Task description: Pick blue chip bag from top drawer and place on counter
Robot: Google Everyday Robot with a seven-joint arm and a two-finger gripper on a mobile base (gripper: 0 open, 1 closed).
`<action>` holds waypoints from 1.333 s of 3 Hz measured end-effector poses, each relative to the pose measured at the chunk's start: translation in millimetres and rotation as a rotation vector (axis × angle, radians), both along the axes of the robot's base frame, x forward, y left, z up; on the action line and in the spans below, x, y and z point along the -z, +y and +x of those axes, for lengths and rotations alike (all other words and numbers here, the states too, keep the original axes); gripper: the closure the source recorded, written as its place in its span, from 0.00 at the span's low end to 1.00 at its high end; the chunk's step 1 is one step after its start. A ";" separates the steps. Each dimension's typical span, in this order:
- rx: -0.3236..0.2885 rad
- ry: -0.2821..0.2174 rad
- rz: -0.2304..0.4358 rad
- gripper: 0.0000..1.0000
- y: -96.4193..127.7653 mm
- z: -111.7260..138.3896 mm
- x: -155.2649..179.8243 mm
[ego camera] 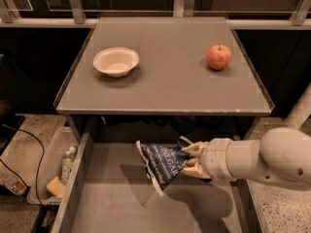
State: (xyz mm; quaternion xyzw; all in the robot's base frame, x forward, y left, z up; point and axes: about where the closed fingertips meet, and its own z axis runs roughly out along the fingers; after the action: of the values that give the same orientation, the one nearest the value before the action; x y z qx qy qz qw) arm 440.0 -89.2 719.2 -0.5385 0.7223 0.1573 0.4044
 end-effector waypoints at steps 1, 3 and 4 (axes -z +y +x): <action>-0.021 -0.094 -0.038 1.00 -12.6 1.5 -68.4; -0.002 -0.240 -0.077 1.00 -16.4 71.5 -200.7; -0.008 -0.270 -0.063 1.00 -4.3 79.7 -223.1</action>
Offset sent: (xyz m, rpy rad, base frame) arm 0.0666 -0.0270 0.2421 -0.1238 -0.2934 0.0165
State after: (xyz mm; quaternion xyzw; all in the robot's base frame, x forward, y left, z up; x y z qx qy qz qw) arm 519.7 -93.6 942.3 -0.5700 0.6637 0.0624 0.4803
